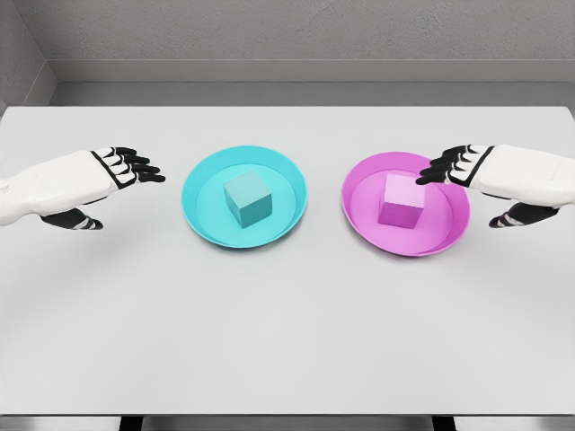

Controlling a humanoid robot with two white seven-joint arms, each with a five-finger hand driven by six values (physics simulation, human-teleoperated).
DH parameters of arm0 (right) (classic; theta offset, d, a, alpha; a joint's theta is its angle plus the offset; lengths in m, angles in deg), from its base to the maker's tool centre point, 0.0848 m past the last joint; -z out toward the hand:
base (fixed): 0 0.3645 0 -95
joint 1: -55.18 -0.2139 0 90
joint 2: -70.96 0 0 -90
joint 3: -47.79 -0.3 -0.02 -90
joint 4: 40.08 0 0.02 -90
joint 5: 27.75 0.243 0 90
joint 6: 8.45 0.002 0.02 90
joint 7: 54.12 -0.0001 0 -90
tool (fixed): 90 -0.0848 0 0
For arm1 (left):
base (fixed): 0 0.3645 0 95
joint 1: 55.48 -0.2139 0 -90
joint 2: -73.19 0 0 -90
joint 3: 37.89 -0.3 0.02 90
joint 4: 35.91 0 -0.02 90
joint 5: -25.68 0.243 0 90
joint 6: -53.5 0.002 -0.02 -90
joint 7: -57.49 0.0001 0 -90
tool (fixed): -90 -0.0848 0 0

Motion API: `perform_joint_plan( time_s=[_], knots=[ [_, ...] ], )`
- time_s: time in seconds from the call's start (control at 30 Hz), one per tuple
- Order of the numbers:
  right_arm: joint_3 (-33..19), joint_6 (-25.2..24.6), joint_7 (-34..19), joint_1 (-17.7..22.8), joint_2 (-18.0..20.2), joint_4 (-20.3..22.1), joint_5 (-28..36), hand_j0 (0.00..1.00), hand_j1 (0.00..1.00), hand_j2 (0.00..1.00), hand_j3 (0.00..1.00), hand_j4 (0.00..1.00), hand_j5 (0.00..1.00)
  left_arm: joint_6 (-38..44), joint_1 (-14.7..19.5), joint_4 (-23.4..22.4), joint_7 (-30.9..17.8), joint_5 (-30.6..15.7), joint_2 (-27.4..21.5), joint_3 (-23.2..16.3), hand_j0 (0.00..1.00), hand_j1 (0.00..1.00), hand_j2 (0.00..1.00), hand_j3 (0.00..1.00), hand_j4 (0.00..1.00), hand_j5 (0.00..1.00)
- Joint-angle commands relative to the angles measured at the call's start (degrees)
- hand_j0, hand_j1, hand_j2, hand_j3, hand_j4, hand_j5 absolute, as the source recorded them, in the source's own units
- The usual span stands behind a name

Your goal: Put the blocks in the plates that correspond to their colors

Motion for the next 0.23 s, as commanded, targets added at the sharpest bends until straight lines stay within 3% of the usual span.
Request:
perform_joint_plan(
  time_s=[0.0,0.2],
  knots=[
    [-0.2,0.3,0.0,0.0,0.2,0.3,0.4,1.0,1.0,1.0,1.0,1.0,1.0,0.1,0.0,0.0,0.0,-0.4,-0.1,0.0,1.0,1.0,1.0,1.0,1.0,1.0],
    [-0.1,0.3,0.0,0.0,0.1,0.3,0.4,1.0,1.0,1.0,1.0,1.0,1.0,0.1,0.0,0.0,0.0,-0.4,-0.1,0.0,1.0,1.0,1.0,1.0,1.0,1.0]
  ],
)
